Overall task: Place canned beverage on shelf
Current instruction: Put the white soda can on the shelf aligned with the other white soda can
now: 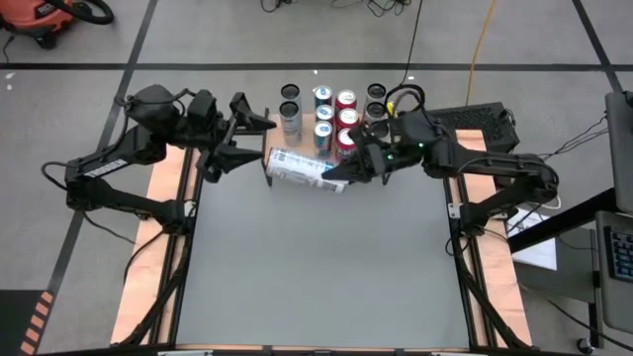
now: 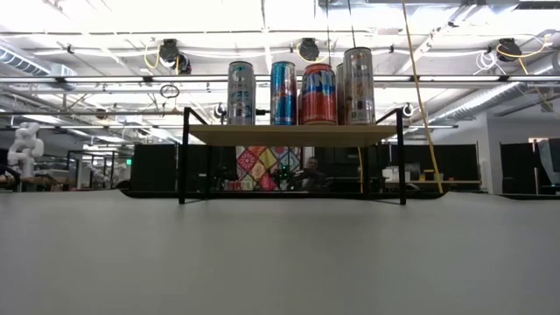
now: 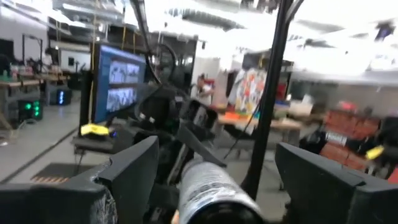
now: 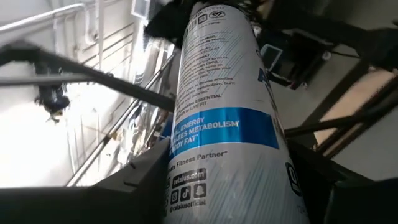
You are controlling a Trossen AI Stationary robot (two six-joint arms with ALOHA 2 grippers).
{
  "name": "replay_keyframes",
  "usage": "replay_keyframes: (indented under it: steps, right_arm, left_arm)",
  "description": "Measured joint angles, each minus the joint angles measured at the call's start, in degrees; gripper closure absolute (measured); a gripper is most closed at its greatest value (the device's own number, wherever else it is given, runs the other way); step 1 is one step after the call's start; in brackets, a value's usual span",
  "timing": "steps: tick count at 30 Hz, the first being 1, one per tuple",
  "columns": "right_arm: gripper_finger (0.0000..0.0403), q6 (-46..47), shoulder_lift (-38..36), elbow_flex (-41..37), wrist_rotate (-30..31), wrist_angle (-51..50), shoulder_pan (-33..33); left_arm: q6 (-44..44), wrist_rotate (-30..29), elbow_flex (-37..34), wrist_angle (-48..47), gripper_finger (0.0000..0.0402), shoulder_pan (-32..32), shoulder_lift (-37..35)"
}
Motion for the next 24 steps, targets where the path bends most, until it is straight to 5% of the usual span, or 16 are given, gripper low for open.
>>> replay_keyframes:
  steps: [8,13,24]
  right_arm:
    - [0.0178,4.3,0.3,0.0,-0.9,0.0,-2.7]
    - [0.0178,4.9,0.2,0.0,-0.8,-0.2,-3.8]
    - [0.0178,5.0,0.2,0.0,-0.6,-0.2,-3.9]
  left_arm:
    - [11.7,-0.1,0.0,-8.8,0.0078,-0.9,-1.2]
    - [23.1,-7.9,0.0,-11.2,0.0076,-1.7,-1.0]
    - [27.7,-6.2,0.1,-14.7,0.0054,-1.9,-0.9]
